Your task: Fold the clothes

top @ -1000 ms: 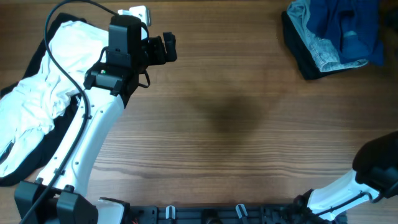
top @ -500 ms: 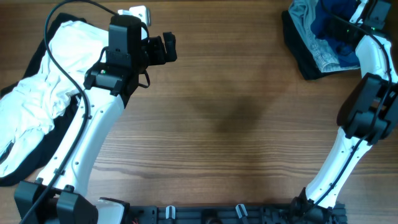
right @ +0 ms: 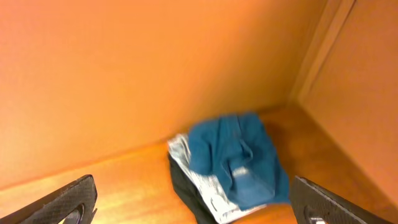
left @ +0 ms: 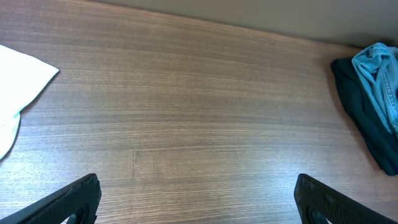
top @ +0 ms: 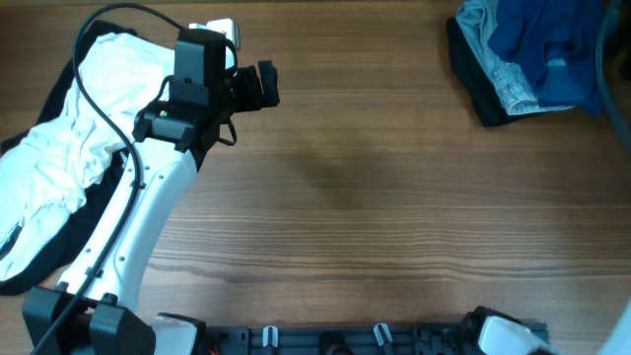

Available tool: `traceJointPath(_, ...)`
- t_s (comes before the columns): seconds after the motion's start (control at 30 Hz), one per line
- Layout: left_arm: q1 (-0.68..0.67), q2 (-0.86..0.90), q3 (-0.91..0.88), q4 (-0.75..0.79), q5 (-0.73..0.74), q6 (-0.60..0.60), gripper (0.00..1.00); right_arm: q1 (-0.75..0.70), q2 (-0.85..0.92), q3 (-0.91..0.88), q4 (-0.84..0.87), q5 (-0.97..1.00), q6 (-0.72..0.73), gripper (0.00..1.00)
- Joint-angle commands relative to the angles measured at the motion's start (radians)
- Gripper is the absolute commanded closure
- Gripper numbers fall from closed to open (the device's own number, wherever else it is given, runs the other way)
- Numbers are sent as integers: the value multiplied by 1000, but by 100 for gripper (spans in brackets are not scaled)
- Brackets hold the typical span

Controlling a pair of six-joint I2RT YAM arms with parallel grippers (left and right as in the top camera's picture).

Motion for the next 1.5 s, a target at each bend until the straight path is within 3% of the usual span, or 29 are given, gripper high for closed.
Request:
traceJointPath(0.0, 4, 2, 1, 2, -6, 24, 0, -2, -109, -7, -10, -29, 8, 0)
traceJointPath(0.2, 4, 2, 1, 2, -6, 24, 0, -2, -247, -7, -55, 67, -73, 0)
traceJointPath(0.37, 4, 2, 1, 2, -6, 24, 0, 39, -311, -65, -276, 118, -76, 0)
traceJointPath(0.43, 4, 2, 1, 2, -6, 24, 0, 90, -435, -279, -144, 127, -24, 0)
traceJointPath(0.63, 4, 2, 1, 2, -6, 24, 0, 229, -819, -1206, 723, 82, 224, 0)
traceJointPath(0.73, 4, 2, 1, 2, -6, 24, 0, 262, -983, -1489, 845, 82, 254, 0)
traceJointPath(0.93, 4, 2, 1, 2, -6, 24, 0, 265, -1296, -1826, 849, 117, 299, 0)
traceJointPath(1.07, 4, 2, 1, 2, -6, 24, 0, 272, -1294, -1854, 860, 178, 328, 0)
traceJointPath(1.13, 4, 2, 1, 2, -6, 24, 0, 272, -1294, -1862, 875, 80, 132, 0)
traceJointPath(1.17, 4, 2, 1, 2, -6, 24, 0, 272, -1294, -1866, 884, 69, 103, 0)
traceJointPath(1.47, 4, 2, 1, 2, -6, 24, 0, 272, -1290, -1880, 917, 66, 84, 0)
